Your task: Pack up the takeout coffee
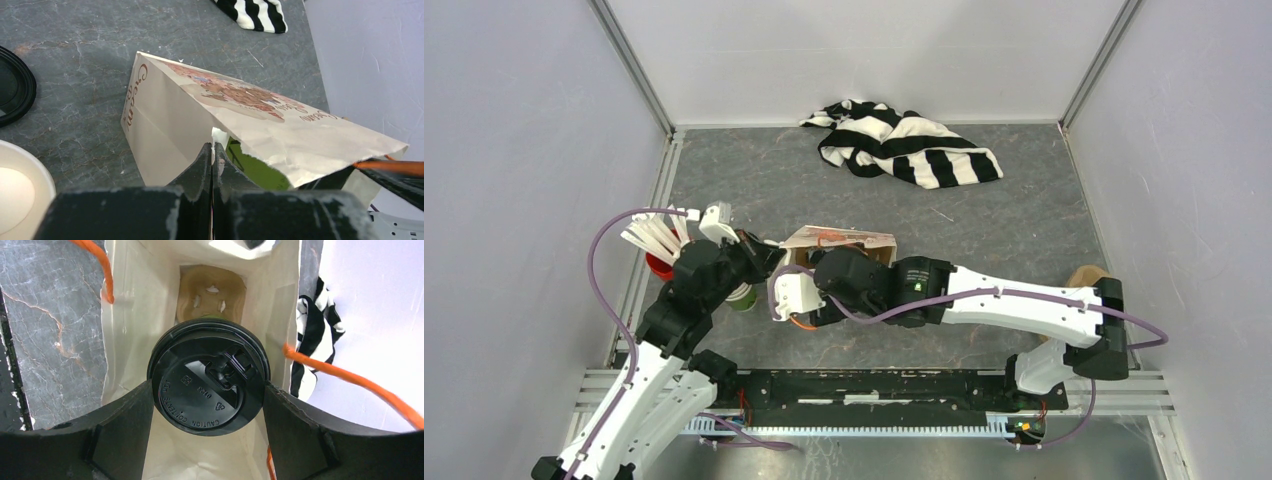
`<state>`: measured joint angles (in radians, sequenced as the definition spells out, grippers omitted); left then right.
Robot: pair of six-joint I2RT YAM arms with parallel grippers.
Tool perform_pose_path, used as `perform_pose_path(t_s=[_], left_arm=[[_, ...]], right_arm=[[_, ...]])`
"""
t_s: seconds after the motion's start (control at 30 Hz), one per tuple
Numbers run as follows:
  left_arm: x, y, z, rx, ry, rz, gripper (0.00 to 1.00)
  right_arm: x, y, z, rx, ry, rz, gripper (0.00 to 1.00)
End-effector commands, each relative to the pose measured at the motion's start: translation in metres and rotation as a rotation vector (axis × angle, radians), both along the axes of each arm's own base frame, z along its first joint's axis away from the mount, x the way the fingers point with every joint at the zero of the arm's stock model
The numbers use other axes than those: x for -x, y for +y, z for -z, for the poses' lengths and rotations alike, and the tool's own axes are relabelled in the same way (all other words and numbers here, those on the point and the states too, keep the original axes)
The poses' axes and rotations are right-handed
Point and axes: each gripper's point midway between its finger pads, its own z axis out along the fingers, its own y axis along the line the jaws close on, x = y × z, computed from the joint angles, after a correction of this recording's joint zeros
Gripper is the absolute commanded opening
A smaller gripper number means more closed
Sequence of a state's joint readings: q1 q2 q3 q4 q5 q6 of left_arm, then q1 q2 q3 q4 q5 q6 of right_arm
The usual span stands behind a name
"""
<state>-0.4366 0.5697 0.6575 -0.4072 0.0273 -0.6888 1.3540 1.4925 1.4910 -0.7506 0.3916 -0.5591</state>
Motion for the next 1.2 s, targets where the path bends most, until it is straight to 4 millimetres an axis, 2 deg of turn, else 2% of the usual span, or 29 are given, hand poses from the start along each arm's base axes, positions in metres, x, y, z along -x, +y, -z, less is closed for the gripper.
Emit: perform_pose_path(t_s=[0.0, 0.17, 0.33, 0.6, 0.8, 1.0, 1.17], left_arm=[[-0.002, 0.005, -0.017, -0.071, -0.030, 0.004, 0.07], [-0.001, 0.005, -0.018, -0.124, -0.012, 0.038, 0.28], [-0.001, 0.005, -0.024, -0.158, -0.044, 0.058, 0.42], [-0.018, 0.011, -0.033, -0.262, -0.087, 0.044, 0.40], [-0.021, 0.017, -0.038, -0.342, -0.134, 0.057, 0.41], [-0.021, 0.004, -0.041, -0.318, -0.172, 0.114, 0.29], [-0.022, -0.002, -0.043, -0.345, -0.204, 0.149, 0.27]], right_arm=[[-0.001, 0.019, -0.017, -0.061, 0.004, -0.023, 0.18], [0.000, 0.026, -0.014, -0.099, 0.027, -0.012, 0.18], [0.000, 0.028, -0.020, -0.137, 0.036, 0.008, 0.18], [0.001, 0.032, -0.015, -0.140, 0.061, 0.018, 0.17], [0.001, 0.033, -0.017, -0.155, 0.073, 0.026, 0.18], [0.000, 0.035, -0.016, -0.123, 0.080, 0.034, 0.17], [-0.001, 0.043, -0.016, -0.112, 0.090, 0.032, 0.17]])
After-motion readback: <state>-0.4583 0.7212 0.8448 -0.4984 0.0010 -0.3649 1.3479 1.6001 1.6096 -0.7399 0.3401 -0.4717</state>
